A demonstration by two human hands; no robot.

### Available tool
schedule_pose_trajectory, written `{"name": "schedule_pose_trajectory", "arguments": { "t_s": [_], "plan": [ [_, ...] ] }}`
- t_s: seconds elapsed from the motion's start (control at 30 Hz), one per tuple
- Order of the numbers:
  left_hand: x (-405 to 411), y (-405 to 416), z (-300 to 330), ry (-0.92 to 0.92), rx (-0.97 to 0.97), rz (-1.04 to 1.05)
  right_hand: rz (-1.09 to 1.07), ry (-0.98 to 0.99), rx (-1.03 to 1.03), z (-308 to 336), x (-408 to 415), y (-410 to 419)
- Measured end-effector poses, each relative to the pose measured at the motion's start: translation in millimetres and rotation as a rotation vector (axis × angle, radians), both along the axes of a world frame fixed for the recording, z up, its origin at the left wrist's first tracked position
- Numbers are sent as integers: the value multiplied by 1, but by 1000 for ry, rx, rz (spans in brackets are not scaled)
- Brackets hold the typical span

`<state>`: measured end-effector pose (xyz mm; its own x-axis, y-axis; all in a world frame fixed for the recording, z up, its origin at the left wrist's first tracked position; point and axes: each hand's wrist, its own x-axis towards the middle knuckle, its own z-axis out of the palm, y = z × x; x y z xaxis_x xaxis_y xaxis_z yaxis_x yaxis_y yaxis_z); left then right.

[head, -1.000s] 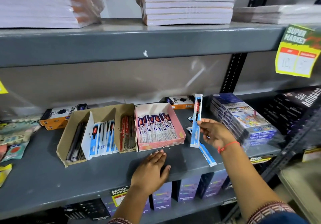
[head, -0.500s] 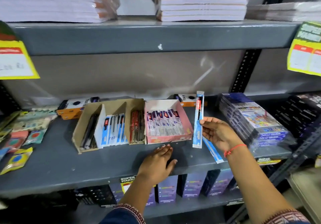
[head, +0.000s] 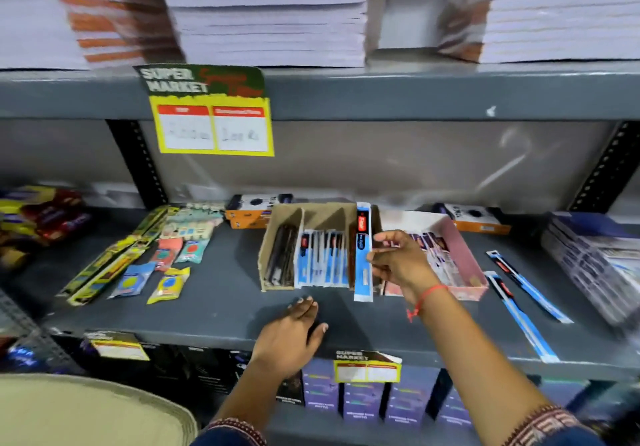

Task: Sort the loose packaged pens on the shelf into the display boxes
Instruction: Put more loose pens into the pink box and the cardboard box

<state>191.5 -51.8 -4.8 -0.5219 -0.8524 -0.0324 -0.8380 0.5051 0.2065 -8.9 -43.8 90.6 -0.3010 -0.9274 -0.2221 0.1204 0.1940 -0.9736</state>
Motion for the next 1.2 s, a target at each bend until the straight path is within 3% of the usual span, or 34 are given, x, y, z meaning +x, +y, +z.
{"name": "schedule_pose_trajectory", "arguments": {
  "t_s": [0.27, 0.47, 0.63, 0.9, 1.2],
  "plan": [
    [62, -29, -8, 41, -11, 30, -144, 524, 72, -22, 57, -56],
    [63, -27, -12, 157, -99, 10, -80, 931, 211, -10, 81, -81],
    [63, -29, -9, 166, -104, 3, -19, 1025, 364, -11, 82, -99],
    [62, -35, -19, 123, -162, -60, -33, 1076, 423, -25, 79, -102],
    [62, -34, -23, 138, -135, -37, 6, 1374, 275, -11, 83, -82]
  ]
}}
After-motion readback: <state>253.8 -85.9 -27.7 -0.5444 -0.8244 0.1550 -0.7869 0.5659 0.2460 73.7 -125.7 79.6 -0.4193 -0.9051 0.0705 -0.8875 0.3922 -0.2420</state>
